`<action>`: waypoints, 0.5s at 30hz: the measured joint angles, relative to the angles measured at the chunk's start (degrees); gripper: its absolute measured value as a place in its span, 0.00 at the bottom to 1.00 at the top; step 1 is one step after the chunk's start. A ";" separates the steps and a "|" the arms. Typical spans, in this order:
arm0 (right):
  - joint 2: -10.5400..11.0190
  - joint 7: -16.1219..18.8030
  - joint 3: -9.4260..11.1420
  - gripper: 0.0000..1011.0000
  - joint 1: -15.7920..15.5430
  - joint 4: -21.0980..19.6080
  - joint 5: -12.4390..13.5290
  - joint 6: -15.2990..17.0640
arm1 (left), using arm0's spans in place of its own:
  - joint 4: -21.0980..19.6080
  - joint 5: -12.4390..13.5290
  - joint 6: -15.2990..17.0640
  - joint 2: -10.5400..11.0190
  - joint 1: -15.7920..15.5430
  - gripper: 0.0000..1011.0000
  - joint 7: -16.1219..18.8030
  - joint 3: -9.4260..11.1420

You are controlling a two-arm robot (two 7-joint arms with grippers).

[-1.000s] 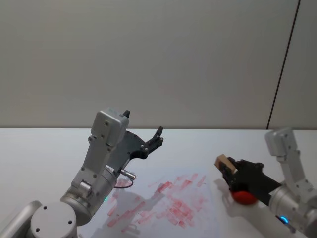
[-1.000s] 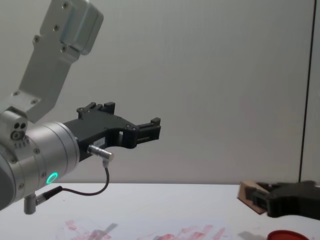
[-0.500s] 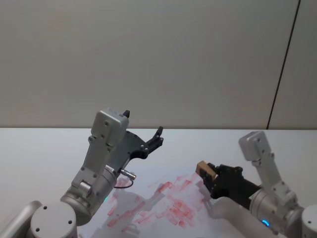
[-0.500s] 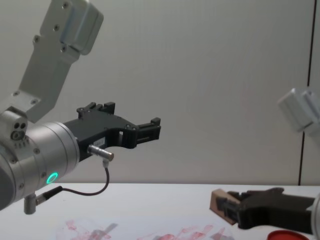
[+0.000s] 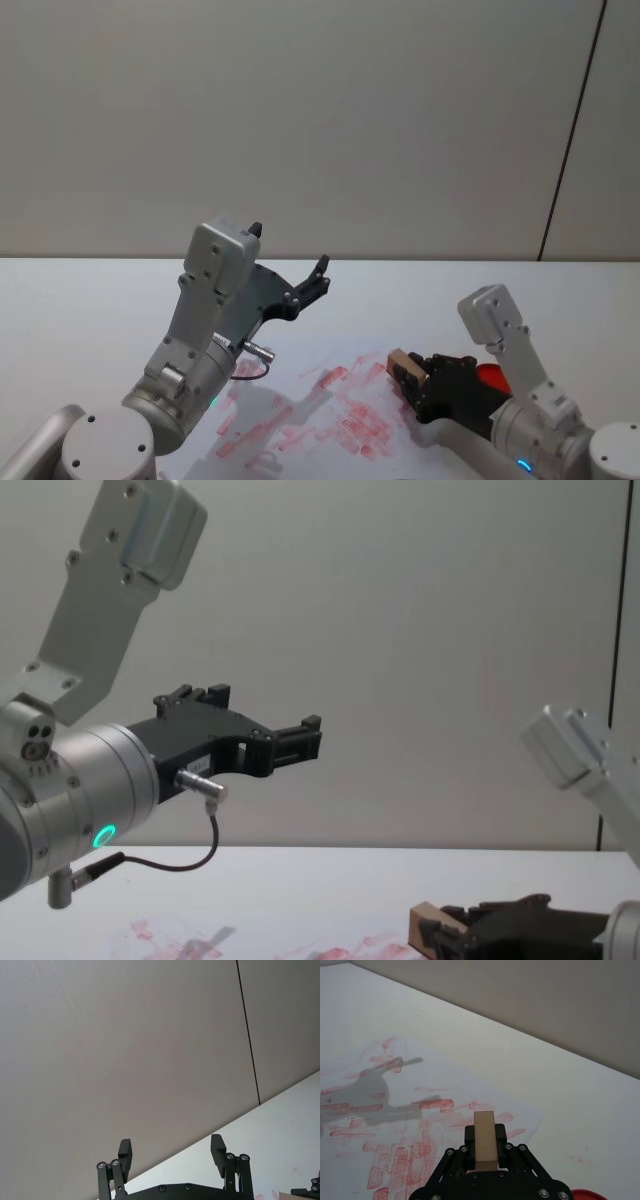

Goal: Use the one hand to pick up the stamp and affix it onto the A4 paper.

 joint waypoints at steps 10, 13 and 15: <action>-0.07 0.55 -0.34 0.21 0.30 1.22 -1.04 0.51 | 0.00 0.00 0.00 0.00 0.00 0.99 0.00 0.00; -0.09 0.68 -0.38 0.21 0.39 1.49 -1.21 0.66 | 0.00 0.00 0.00 0.00 0.00 0.99 0.00 0.00; -0.09 0.74 -0.40 0.21 0.44 1.60 -1.29 0.72 | 0.00 0.00 0.00 0.00 0.00 0.99 0.00 0.00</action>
